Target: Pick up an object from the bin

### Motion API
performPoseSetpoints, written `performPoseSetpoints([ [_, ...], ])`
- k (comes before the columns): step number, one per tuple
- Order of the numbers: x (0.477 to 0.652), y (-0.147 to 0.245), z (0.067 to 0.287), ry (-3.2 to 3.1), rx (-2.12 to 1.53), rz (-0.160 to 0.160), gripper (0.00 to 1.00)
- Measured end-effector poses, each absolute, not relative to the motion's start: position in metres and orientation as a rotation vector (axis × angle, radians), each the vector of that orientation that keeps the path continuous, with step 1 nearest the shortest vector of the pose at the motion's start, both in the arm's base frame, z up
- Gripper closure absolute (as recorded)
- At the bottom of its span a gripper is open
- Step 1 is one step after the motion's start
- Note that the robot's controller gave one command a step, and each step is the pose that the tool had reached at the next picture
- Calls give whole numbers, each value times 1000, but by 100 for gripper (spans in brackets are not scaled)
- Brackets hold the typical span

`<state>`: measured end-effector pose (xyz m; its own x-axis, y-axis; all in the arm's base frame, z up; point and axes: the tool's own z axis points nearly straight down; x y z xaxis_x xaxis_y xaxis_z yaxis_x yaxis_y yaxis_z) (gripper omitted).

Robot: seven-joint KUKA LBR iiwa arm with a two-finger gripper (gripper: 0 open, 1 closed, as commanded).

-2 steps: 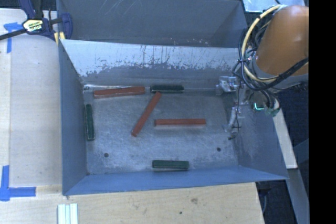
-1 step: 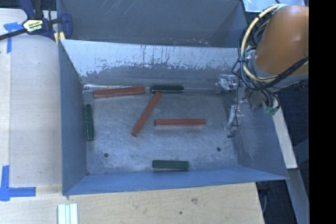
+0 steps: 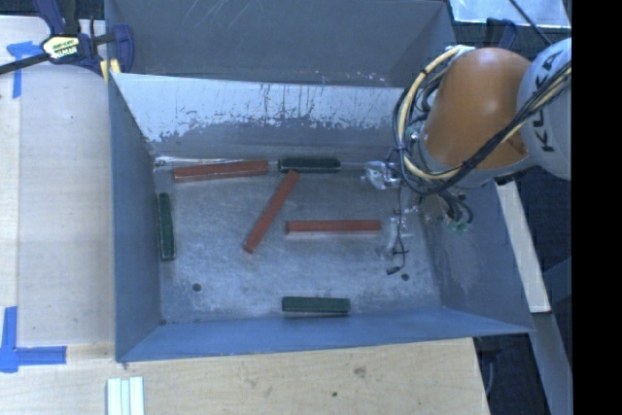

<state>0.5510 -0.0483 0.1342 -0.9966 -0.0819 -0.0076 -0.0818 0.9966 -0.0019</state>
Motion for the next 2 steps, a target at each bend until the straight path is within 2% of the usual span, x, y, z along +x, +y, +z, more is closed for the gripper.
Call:
performPoseSetpoints([
  [1, 569, -41, 94, 3133, -167, -1, 0],
  [2, 610, -40, 71, 3136, -39, 0, 100],
])
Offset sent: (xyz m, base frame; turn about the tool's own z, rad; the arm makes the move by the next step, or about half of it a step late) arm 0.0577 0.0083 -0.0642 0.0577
